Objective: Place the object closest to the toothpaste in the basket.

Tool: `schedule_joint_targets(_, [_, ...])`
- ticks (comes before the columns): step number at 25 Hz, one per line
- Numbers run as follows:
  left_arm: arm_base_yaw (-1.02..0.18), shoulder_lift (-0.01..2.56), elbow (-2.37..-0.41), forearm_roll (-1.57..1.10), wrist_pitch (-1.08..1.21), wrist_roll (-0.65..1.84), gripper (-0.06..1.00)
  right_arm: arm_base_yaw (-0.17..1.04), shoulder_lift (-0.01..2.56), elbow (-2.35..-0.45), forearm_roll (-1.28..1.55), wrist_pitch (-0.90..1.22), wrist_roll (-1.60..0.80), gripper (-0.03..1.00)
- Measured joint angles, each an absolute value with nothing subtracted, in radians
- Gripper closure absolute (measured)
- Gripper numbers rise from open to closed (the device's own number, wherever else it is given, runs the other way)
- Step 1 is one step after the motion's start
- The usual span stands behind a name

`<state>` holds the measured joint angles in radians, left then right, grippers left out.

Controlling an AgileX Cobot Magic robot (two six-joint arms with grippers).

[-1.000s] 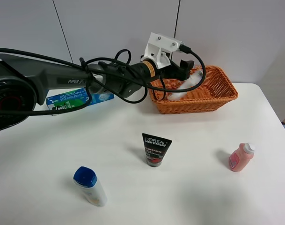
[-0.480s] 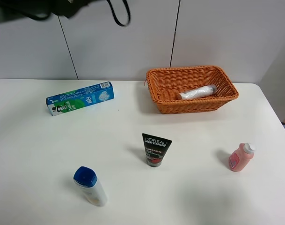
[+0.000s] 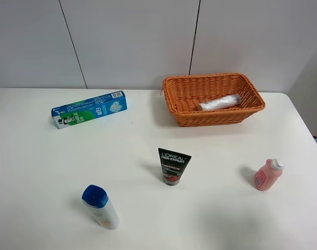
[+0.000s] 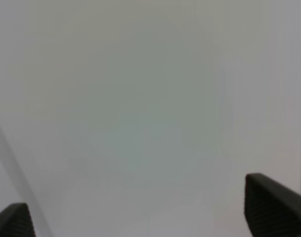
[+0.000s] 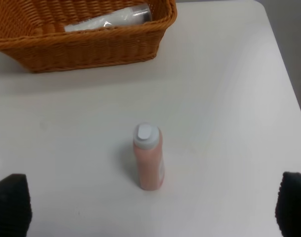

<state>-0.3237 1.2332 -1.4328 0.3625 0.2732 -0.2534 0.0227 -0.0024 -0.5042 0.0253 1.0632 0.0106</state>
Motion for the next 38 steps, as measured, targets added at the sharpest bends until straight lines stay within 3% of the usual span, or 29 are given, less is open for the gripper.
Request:
schedule_joint_targets(7, [-0.179, 0.825, -1.005, 0.349, 0.391, -0.253, 0.11, 0.023, -0.002, -0.504, 0.025, 1.063, 0.011, -0.03])
schedule_joint_targets(15, [-0.153, 0.247, -0.563, 0.189, 0.662, -0.253, 0.11, 0.023, -0.002, -0.504, 0.025, 1.063, 0.011, -0.03])
schedule_joint_targets(20, [-0.153, 0.018, -0.525, 0.192, 0.903, -0.243, 0.11, 0.023, -0.002, -0.504, 0.025, 1.063, 0.011, -0.03])
schedule_joint_targets(27, [-0.153, -0.007, -0.53, 0.185, 1.088, -0.201, 0.11, 0.023, -0.002, -0.504, 0.025, 1.063, 0.011, -0.03])
schedule_joint_targets(38, [-0.154, -0.007, -0.506, 0.063, 1.052, -0.011, 0.11, 0.023, -0.002, -0.504, 0.025, 1.063, 0.011, -0.03])
